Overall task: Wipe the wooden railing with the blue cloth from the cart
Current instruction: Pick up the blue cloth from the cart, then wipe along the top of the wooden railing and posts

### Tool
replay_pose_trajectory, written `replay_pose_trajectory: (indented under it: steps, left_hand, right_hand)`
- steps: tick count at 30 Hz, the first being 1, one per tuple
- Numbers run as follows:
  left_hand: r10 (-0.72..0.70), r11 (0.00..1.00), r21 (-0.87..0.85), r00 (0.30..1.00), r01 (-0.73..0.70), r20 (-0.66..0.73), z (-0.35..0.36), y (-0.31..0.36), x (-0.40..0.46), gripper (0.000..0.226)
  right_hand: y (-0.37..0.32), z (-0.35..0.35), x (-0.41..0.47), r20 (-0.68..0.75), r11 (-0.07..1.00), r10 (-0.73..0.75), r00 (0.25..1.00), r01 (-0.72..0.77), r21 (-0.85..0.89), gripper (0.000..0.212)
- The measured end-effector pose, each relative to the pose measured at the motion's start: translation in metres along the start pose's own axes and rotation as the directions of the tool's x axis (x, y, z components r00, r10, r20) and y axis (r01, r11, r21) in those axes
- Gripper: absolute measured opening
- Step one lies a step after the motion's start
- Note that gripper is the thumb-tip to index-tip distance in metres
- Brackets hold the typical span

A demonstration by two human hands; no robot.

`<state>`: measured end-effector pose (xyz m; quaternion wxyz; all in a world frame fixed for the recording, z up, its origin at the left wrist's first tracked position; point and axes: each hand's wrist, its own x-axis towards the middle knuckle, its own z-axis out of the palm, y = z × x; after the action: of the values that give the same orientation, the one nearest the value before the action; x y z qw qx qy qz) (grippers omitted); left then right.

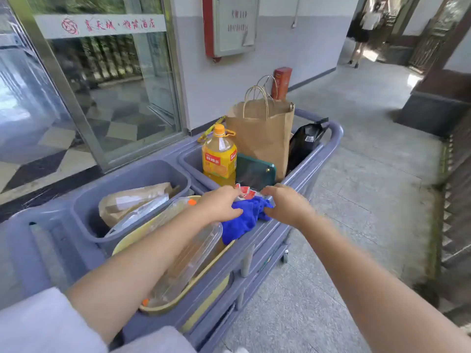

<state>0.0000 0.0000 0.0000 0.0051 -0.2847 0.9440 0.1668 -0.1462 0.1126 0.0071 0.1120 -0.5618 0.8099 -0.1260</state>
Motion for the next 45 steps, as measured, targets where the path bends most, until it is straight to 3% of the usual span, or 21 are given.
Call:
replay_pose_trajectory:
  steps: [5, 11, 15, 23, 28, 33, 39, 41, 45]
  left_hand:
    - [-0.04, 0.998, 0.053, 0.991, 0.033, 0.129, 0.02, -0.013, 0.017, 0.042]
    - [-0.017, 0.994, 0.11, 0.994, 0.005, 0.104, 0.043, -0.021, 0.015, 0.044]
    - [-0.037, 0.999, 0.036, 0.998, 0.036, 0.045, 0.045, -0.016, 0.012, 0.042]
    - [-0.046, 0.979, -0.202, 0.996, 0.029, -0.082, 0.014, 0.001, 0.015, 0.02]
    - [0.093, 0.963, -0.242, 0.99, -0.116, -0.103, -0.023, 0.035, 0.033, 0.016]
    - [0.269, 0.909, -0.297, 0.956, -0.292, -0.115, -0.052, 0.105, 0.07, 0.015]
    - [0.59, 0.762, -0.321, 0.807, -0.562, -0.014, -0.049, 0.231, 0.099, 0.014]
    - [0.682, 0.688, -0.338, 0.732, -0.642, -0.003, -0.038, 0.279, 0.096, 0.011]
    - [0.857, 0.474, -0.44, 0.515, -0.763, 0.032, -0.01, 0.377, 0.067, 0.01]
  right_hand:
    - [0.004, 0.017, 0.028, 0.073, 0.999, -0.016, 0.997, 0.02, -0.049, 0.047]
    - [0.015, 0.042, 0.029, 0.197, 0.994, -0.068, 0.978, 0.083, -0.069, 0.046]
    - [0.02, 0.045, 0.027, 0.122, 0.99, -0.093, 0.988, 0.105, -0.096, 0.028]
    - [0.034, 0.018, 0.031, 0.058, 0.992, -0.065, 0.996, 0.058, 0.114, 0.017]
    - [0.055, -0.035, 0.023, -0.032, 0.989, -0.031, 0.999, 0.035, 0.141, 0.011]
    - [0.096, -0.104, -0.024, -0.164, 0.988, 0.121, 0.979, -0.103, 0.118, 0.009]
    - [0.147, -0.164, -0.143, -0.288, 0.93, 0.367, 0.884, -0.355, 0.096, 0.008]
    - [0.16, -0.174, -0.194, -0.344, 0.876, 0.477, 0.809, -0.468, 0.115, 0.009]
    - [0.166, -0.183, -0.306, -0.434, 0.733, 0.661, 0.612, -0.65, 0.2, 0.011]
